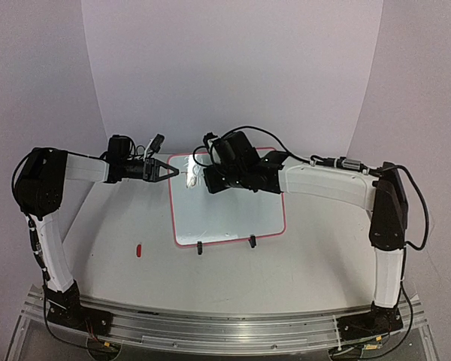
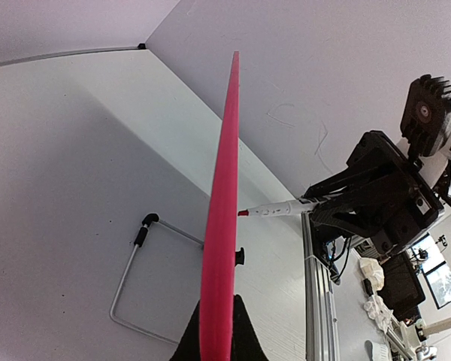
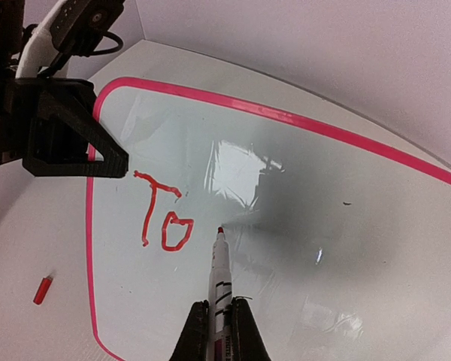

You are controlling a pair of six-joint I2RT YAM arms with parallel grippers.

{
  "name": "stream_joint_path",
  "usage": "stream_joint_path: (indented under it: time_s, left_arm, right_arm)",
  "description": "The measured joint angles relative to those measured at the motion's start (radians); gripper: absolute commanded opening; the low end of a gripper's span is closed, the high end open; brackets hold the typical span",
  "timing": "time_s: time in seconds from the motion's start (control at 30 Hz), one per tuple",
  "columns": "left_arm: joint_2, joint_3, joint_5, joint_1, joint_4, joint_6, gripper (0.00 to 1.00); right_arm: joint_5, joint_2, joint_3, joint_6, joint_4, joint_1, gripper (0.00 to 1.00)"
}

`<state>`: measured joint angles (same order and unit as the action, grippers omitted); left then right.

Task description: Write a sentence on the whiteboard

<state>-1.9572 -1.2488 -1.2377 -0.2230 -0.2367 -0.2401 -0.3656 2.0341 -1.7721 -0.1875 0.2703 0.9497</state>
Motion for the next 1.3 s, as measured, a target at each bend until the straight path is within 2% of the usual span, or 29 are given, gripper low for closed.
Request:
stream_joint_path:
  time_s: [1.3]
  left_arm:
    - [0.0,0.0,0.002,0.0,0.001,0.0,0.0]
  right_arm:
    - [0.039,0.039,-0.052,-0.013,0.053,0.0,0.0]
